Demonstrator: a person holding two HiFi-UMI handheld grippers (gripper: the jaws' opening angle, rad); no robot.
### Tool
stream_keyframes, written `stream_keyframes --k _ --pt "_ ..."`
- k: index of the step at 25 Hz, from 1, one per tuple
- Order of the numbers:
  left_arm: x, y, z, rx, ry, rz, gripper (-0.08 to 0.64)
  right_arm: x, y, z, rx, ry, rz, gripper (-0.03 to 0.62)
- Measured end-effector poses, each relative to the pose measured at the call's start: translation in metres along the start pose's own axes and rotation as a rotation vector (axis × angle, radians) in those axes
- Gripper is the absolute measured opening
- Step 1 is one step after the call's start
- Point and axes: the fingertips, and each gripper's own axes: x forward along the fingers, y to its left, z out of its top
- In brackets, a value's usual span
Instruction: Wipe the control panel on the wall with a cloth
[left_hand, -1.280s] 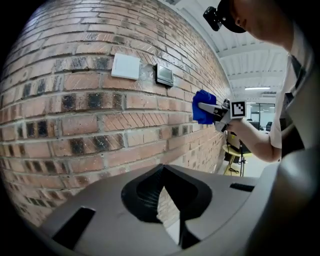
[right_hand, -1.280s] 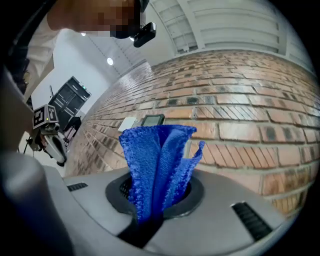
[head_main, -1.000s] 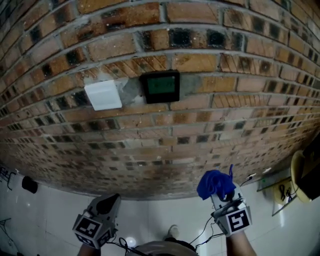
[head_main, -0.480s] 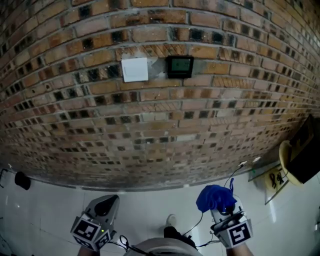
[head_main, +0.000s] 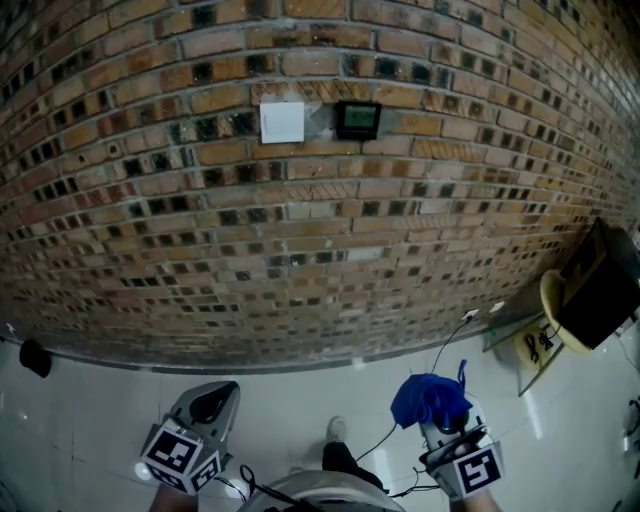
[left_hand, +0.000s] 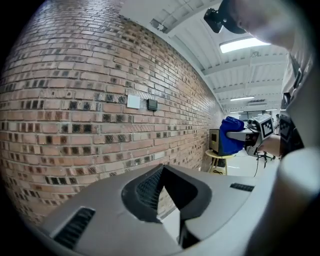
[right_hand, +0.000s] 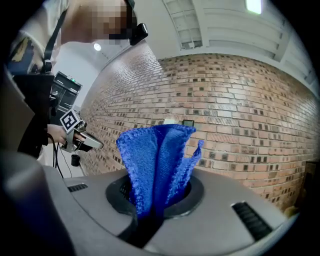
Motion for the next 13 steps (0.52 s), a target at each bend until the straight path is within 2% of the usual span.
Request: stream_keyframes --k 4,13 --pt "-0.010 -0.005 -0.006 0.004 0.022 -0.013 0.002 -0.005 0.011 0.005 0.002 -0.018 0.003 0.087" --pt "-0.021 -0.009 -0.006 0.015 0.004 -0.028 0.002 -0.008 0.020 0.011 -0.010 -0.030 -0.002 0.087"
